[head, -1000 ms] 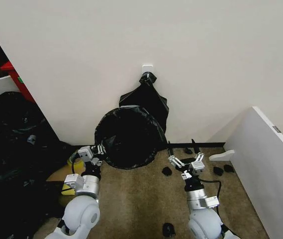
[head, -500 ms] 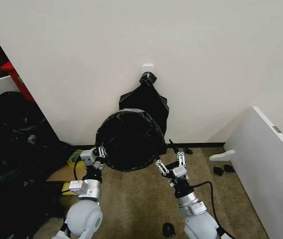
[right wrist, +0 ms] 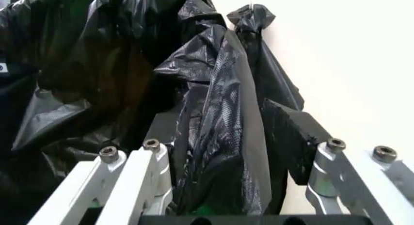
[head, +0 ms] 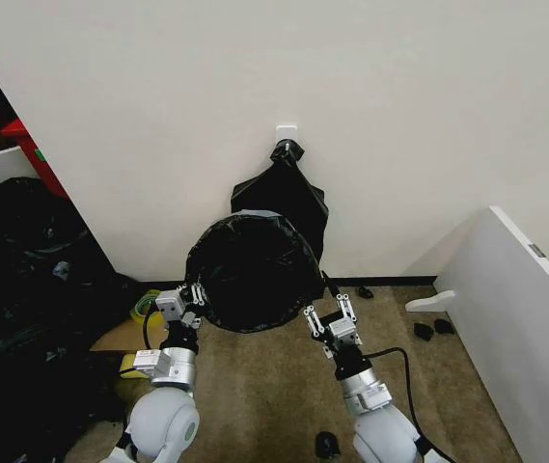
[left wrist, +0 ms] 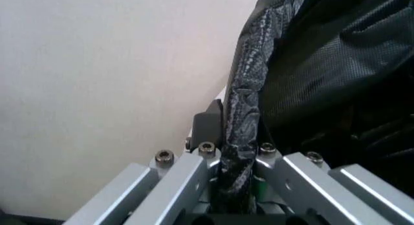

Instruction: Place the garbage bag over the trash bin.

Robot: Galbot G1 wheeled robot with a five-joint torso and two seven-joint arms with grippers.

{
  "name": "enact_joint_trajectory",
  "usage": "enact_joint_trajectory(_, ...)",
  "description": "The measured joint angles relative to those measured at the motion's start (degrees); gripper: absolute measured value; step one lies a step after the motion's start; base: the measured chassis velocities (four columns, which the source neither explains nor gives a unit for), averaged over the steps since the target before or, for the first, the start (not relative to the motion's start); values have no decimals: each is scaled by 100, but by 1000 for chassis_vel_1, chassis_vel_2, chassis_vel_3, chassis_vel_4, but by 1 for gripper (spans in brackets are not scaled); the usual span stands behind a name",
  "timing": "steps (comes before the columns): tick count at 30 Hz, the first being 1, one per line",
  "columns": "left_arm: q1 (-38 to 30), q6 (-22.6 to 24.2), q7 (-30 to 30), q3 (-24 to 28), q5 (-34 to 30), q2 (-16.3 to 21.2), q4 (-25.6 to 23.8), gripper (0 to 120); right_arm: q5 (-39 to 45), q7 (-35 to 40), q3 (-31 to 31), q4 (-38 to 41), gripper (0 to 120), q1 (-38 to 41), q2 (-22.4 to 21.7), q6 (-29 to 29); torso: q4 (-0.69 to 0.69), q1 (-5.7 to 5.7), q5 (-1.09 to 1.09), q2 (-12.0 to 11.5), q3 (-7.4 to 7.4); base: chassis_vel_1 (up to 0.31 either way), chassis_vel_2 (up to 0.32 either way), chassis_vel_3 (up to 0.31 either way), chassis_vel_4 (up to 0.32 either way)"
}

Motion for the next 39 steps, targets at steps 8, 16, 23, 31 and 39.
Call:
enact_joint_trajectory(8, 3, 10, -3, 1, 2, 6, -20, 0, 14, 32, 17, 0, 30, 12, 25, -67, 0, 0, 0, 0, 0, 0, 0, 0, 0)
enact_joint_trajectory(16, 29, 15, -6, -15, 2, 16, -50, 0, 22, -7, 34, 6, 1, 0, 44, 3, 0, 0, 0, 0, 0, 0, 0, 0, 0)
enact_joint_trajectory(23, 27, 17, -8, -31, 0, 23, -50, 0, 164, -127, 72, 2, 0, 7, 68, 116, 0, 0, 0, 0, 0, 0, 0, 0, 0)
enact_joint_trajectory(31, 1, 18, -8, -29, -11, 14, -21, 0, 408, -255, 168, 22, 0, -33, 52, 273, 0, 0, 0, 0, 0, 0, 0, 0, 0)
enact_joint_trajectory(39, -3, 19, -8, -20, -10, 1, 1, 0, 244, -288, 45, 122, 19, -118, 71, 224, 0, 0, 0, 0, 0, 0, 0, 0, 0)
